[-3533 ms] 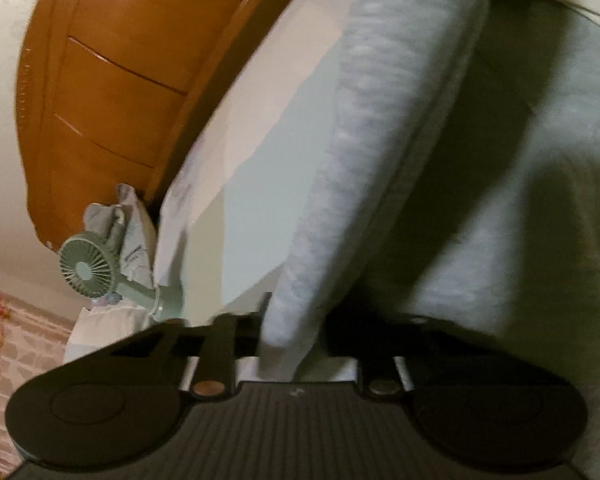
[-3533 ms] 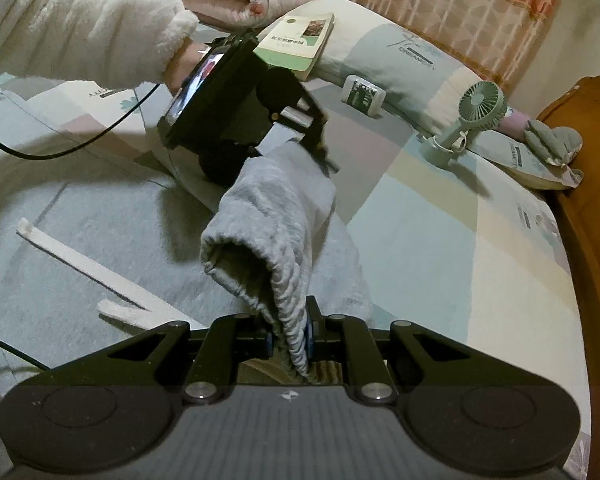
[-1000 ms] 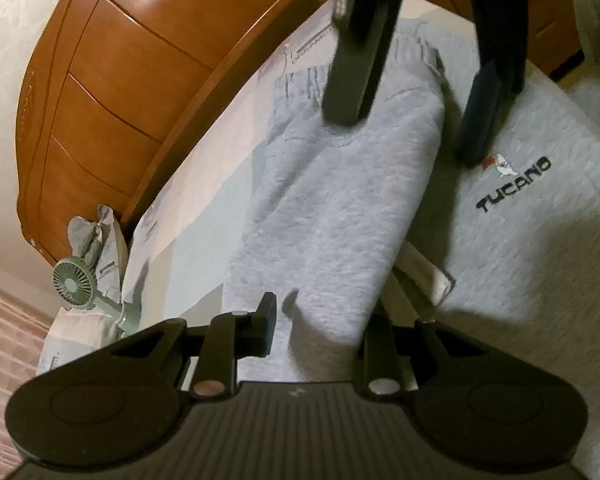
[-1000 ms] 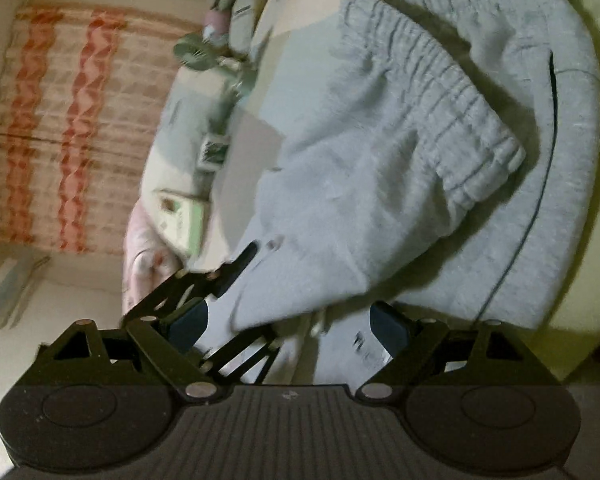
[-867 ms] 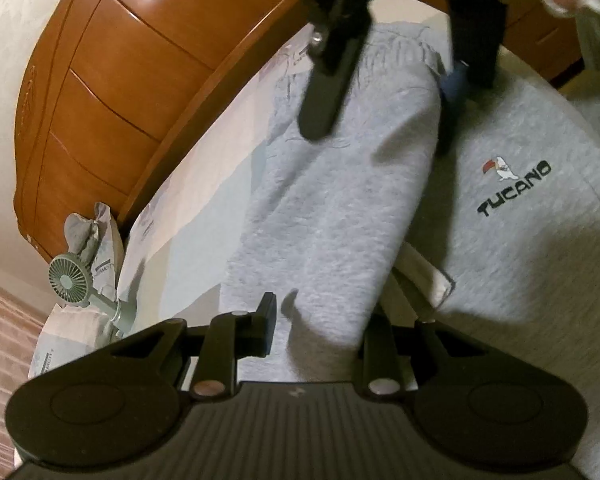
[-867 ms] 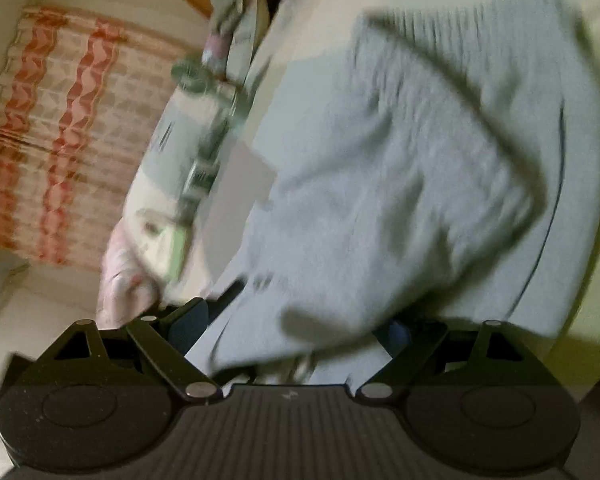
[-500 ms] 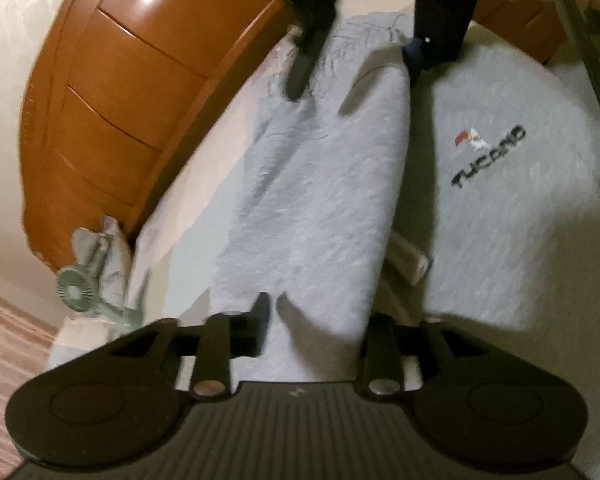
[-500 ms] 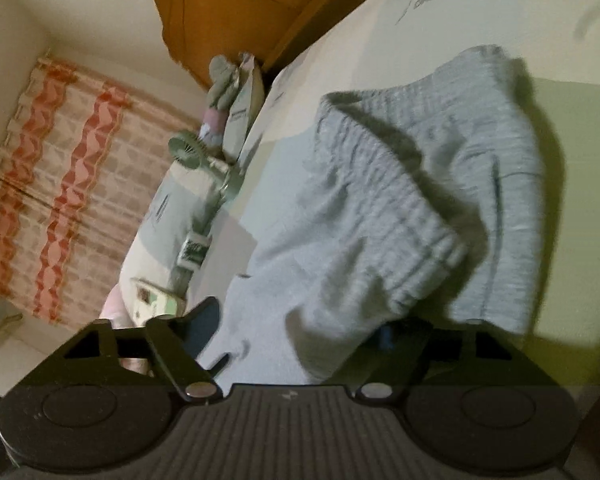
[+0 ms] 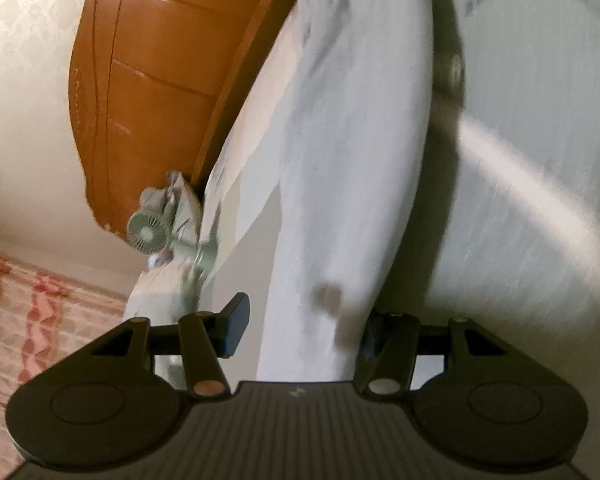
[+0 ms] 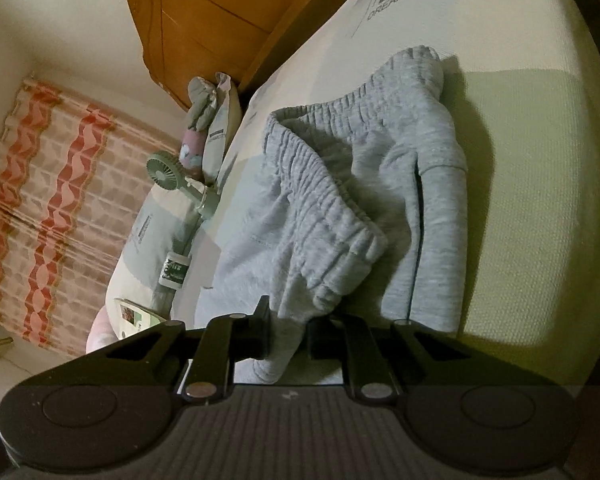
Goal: Fold clothes
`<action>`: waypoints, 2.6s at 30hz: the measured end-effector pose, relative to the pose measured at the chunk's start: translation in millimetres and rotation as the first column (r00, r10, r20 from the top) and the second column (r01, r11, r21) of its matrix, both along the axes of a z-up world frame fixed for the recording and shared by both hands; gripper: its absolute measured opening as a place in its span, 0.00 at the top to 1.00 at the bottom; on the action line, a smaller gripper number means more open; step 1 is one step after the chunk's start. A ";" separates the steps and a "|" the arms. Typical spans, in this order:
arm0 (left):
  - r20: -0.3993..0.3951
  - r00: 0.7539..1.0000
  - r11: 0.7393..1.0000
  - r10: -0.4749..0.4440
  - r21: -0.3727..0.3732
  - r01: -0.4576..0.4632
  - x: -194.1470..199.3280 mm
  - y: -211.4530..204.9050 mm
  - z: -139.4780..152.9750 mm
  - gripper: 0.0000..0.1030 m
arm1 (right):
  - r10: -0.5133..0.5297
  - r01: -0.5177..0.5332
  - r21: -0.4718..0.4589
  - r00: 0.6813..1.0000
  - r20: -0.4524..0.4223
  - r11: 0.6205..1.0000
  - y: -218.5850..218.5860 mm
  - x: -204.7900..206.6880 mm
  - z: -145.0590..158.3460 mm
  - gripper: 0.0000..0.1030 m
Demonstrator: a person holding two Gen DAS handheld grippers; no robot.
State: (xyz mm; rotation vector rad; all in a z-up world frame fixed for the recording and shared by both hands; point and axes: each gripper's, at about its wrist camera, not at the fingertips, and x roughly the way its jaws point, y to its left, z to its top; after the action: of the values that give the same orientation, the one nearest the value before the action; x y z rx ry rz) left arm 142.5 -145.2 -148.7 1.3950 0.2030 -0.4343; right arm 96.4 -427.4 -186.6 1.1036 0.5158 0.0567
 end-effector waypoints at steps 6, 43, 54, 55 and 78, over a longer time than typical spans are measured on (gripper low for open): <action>0.010 1.000 1.000 0.000 0.011 0.000 1.2 5.6 -8.0 0.64 | 0.004 -0.004 -0.013 1.000 0.003 1.000 1.4 3.6 1.4 0.84; -0.222 0.953 0.974 -0.206 0.052 0.222 -104.0 -61.9 51.9 0.98 | 0.215 -0.246 -0.457 0.969 -0.118 0.855 -58.7 40.0 75.0 0.84; -0.343 0.933 0.993 -0.108 0.013 0.120 -85.9 -86.4 50.8 0.98 | 0.212 -0.236 -0.296 0.971 -0.110 0.926 -86.9 27.1 53.7 0.67; -0.350 0.932 0.994 -0.100 0.009 0.110 -84.7 -86.1 50.7 0.98 | 0.206 -0.224 -0.265 0.974 -0.095 0.938 -88.7 22.9 52.1 0.67; -0.475 0.877 0.997 -0.076 -0.050 0.059 -94.3 -86.4 47.9 0.98 | 0.159 -0.204 -0.362 0.976 -0.150 0.909 -83.6 13.2 60.2 0.78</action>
State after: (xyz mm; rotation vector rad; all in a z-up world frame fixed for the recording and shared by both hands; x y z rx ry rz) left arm 48.2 -231.6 -100.8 1.2438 0.5484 -0.8372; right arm 109.7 -511.0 -126.4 0.6821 0.7031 0.0535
